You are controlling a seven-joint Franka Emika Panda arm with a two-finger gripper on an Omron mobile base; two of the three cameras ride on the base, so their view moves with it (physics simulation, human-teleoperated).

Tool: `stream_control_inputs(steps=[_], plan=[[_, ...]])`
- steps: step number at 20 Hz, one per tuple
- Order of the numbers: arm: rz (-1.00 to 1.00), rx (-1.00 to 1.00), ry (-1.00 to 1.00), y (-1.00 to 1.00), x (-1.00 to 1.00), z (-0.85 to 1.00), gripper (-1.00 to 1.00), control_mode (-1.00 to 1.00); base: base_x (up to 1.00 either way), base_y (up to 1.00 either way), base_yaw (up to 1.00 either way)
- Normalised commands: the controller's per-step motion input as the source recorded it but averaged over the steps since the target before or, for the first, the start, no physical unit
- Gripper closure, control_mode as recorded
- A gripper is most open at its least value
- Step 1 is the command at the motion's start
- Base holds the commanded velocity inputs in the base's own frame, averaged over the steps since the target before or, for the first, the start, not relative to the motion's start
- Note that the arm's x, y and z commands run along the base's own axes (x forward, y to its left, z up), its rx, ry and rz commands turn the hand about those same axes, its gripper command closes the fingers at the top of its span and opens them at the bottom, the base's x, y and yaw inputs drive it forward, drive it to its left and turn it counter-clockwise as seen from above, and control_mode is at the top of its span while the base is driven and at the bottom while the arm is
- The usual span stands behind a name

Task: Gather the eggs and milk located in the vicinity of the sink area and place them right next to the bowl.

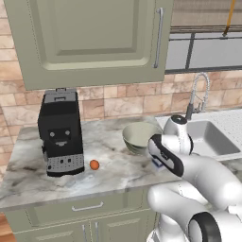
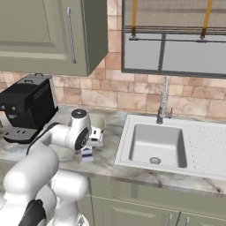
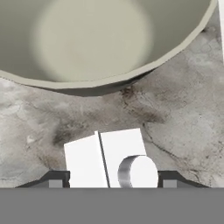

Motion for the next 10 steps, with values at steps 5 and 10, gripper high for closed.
stream_control_inputs(steps=[5, 10], plan=[[0.0, 0.0, 0.0, 0.0, 0.26, 0.0, 1.0, -1.0, 0.0, 0.0, 0.0], [0.0, 0.0, 0.01, 0.0, 0.27, 0.0, 1.0, -1.0, 0.0, 0.0, 0.0]])
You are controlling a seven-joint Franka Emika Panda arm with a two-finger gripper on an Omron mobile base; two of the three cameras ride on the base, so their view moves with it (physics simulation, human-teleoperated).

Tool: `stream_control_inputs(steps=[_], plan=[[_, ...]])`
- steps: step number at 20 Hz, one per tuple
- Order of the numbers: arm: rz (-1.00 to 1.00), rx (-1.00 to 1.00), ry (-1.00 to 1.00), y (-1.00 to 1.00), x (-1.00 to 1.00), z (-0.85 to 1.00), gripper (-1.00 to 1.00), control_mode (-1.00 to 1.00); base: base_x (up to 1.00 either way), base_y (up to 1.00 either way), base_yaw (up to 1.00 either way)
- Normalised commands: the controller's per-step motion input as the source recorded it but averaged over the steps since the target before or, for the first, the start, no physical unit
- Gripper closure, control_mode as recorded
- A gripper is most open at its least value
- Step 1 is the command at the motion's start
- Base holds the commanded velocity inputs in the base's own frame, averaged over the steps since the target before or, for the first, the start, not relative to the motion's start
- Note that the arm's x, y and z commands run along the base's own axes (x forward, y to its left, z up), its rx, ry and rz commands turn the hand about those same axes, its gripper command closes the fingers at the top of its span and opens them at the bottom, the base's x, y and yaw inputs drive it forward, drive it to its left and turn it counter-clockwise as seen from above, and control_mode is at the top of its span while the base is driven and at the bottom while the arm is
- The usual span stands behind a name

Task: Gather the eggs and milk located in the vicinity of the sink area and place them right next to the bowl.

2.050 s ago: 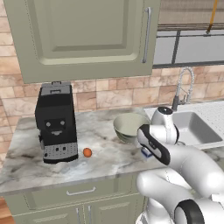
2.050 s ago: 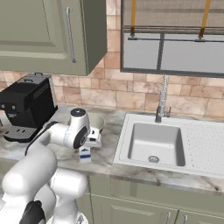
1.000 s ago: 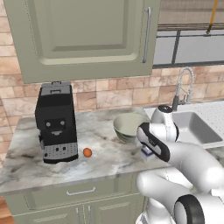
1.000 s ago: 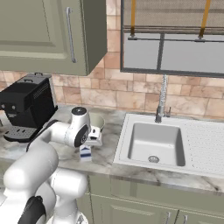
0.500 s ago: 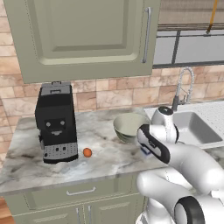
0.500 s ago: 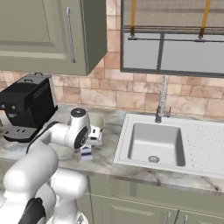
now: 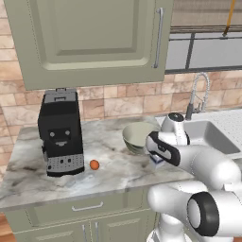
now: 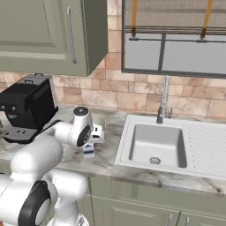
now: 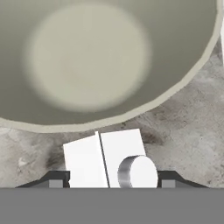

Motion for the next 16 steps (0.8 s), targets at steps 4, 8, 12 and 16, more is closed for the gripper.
stream_control_inputs(steps=[4, 8, 12, 16], plan=[[0.0, 0.0, 0.02, 0.0, 0.25, 0.0, 1.0, -1.0, 0.0, 0.0, 0.0], [0.0, 0.0, 0.01, 0.0, 0.24, 0.0, 1.0, -1.0, 0.0, 0.0, 0.0], [0.0, 0.0, 0.0, 0.0, 0.15, 0.0, 1.0, -1.0, 0.0, 0.0, 0.0], [0.0, 0.0, 0.0, 0.0, 0.01, 0.0, -1.0, -1.0, 0.0, 0.0, 0.0]])
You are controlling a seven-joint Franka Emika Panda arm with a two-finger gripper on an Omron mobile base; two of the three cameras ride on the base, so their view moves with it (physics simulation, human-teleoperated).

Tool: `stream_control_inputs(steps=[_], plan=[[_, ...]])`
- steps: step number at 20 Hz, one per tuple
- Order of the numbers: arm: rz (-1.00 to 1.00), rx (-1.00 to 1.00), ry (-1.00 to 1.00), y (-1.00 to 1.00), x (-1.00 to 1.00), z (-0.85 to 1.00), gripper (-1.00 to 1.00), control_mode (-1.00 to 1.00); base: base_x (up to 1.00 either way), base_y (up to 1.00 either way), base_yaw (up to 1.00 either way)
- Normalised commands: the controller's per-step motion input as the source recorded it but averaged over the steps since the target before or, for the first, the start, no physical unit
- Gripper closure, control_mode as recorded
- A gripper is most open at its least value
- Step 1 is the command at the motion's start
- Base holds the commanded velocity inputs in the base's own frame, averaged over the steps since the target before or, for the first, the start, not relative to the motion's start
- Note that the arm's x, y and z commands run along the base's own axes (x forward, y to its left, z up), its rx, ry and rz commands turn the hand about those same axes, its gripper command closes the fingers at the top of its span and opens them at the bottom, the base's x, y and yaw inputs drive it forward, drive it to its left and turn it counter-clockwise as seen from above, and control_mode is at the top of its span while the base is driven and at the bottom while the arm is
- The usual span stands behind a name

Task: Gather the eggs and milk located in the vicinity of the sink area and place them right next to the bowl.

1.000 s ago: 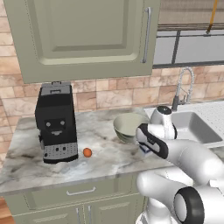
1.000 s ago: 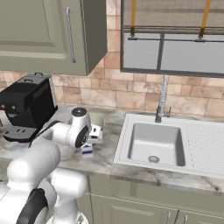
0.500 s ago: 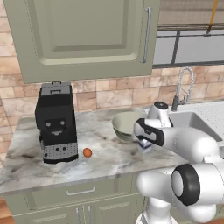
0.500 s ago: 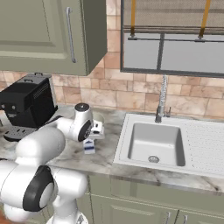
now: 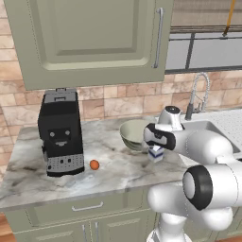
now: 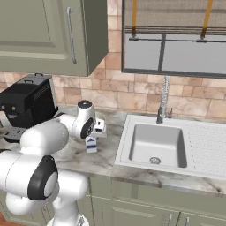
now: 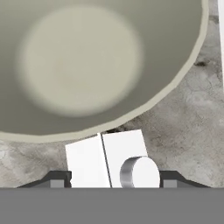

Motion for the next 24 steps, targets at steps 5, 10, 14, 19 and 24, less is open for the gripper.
stream_control_inputs(steps=[5, 10, 14, 19, 24], plan=[[0.0, 0.0, 0.0, 0.0, -0.01, 0.0, -1.0, -1.0, 0.0, 0.0, 0.0], [0.0, 0.0, 0.0, 0.0, -0.02, 0.0, -1.0, -1.0, 0.0, 0.0, 0.0], [0.0, 0.0, 0.0, -0.01, -0.15, 0.04, -1.0, -1.0, 0.0, 0.0, 0.0], [0.0, 0.0, -0.05, 0.0, -0.27, 0.28, -1.0, -1.0, 0.0, 0.0, 0.0], [0.02, 0.0, -0.07, 0.02, -0.35, 0.39, -1.0, -1.0, 0.0, 0.0, 0.0]])
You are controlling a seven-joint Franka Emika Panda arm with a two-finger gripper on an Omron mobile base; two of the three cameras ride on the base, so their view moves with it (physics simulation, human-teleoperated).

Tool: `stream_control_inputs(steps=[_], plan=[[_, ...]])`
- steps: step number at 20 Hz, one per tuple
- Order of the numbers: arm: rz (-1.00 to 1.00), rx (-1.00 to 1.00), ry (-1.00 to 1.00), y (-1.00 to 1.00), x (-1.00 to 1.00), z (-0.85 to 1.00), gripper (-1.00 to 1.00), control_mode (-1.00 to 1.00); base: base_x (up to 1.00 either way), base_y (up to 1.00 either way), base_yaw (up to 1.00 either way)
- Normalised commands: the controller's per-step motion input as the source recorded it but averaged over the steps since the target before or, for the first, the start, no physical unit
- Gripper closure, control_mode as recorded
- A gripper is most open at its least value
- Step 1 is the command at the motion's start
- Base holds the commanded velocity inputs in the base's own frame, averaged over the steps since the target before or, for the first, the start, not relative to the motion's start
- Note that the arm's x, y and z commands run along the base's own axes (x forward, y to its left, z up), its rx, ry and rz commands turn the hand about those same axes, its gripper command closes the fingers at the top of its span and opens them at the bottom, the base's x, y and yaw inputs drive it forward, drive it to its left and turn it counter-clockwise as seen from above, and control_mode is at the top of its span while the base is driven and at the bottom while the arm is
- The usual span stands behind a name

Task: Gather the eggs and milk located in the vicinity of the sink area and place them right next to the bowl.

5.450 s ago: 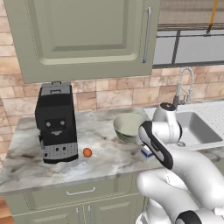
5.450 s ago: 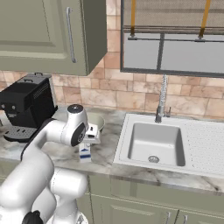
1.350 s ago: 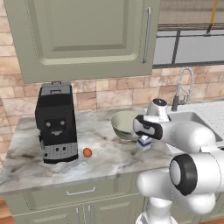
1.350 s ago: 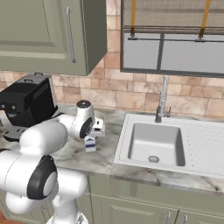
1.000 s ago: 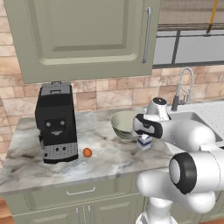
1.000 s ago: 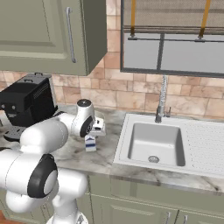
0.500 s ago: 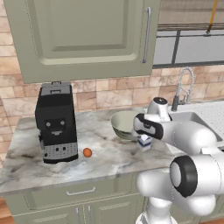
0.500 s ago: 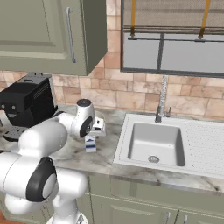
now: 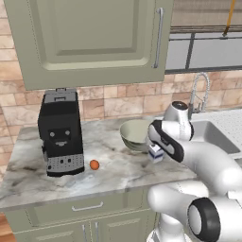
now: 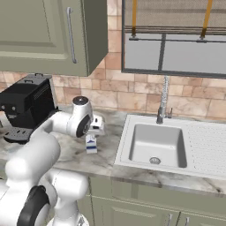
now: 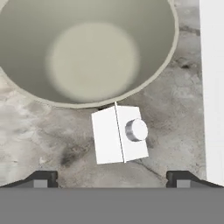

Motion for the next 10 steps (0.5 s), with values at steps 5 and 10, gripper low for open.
stream_control_inputs(steps=[5, 10], plan=[[0.08, 0.0, -0.01, 0.22, -0.43, 0.29, -1.0, -1.0, 0.0, 0.0, 0.0], [0.11, 0.0, 0.0, 0.47, -0.4, 0.06, -1.0, -1.0, 0.0, 0.0, 0.0]])
